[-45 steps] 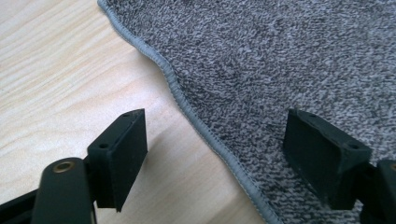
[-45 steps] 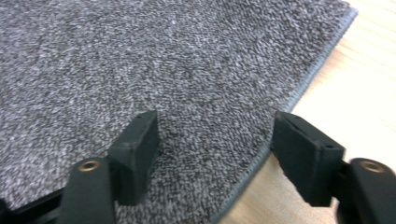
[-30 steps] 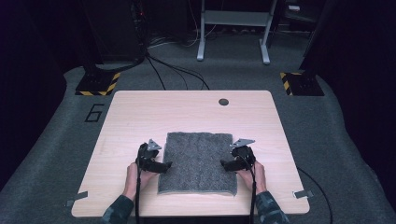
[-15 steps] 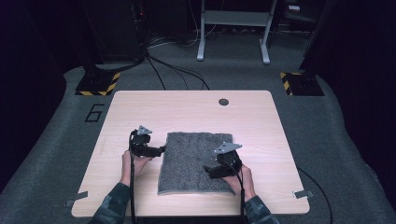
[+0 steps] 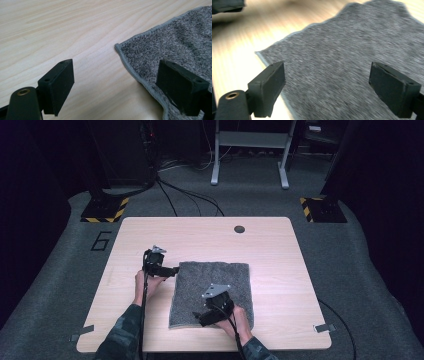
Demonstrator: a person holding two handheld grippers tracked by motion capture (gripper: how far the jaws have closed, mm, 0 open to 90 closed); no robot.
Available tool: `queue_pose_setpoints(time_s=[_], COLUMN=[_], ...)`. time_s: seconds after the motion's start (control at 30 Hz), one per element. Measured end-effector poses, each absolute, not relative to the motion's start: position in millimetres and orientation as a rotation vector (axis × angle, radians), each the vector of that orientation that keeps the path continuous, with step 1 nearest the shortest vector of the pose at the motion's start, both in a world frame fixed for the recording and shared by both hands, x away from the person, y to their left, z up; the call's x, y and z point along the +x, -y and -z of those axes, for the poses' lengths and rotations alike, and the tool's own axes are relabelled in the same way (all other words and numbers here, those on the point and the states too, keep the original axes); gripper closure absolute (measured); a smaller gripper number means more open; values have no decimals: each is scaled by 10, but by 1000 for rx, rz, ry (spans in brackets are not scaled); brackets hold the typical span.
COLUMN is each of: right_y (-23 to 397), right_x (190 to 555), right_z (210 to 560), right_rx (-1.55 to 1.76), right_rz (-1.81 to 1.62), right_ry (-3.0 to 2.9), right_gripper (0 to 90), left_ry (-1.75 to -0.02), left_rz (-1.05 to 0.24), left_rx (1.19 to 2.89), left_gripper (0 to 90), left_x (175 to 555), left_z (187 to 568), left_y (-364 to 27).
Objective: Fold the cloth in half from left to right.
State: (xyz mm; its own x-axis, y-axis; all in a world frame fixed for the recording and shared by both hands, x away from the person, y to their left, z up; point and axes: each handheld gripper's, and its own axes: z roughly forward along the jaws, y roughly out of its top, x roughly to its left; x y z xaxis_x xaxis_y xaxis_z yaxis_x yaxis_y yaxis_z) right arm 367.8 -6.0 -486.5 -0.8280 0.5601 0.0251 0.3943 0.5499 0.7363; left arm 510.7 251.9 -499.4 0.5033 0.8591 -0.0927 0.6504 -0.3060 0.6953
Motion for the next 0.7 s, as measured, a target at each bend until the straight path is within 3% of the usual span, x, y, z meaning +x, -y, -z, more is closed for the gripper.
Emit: queue_pose_setpoints(time_s=[0.43, 0.63, 0.7], right_y=[-616, -934, -978], right_x=[3545, 3468, 3460], right_z=[4979, 5080, 5106], right_rx=[600, 543, 543], right_rz=[-1116, -1020, -1007], right_ry=[-2690, -2716, -2719], right_gripper=[159, 246, 302], left_ry=[-1221, -1206, -1178], left_rz=[-400, -419, -445], left_rx=[2140, 2152, 2159], left_gripper=[170, 226, 281], left_x=[5387, 5432, 5436], left_z=[5102, 5109, 5111], left_y=[-2356, -2299, -2286])
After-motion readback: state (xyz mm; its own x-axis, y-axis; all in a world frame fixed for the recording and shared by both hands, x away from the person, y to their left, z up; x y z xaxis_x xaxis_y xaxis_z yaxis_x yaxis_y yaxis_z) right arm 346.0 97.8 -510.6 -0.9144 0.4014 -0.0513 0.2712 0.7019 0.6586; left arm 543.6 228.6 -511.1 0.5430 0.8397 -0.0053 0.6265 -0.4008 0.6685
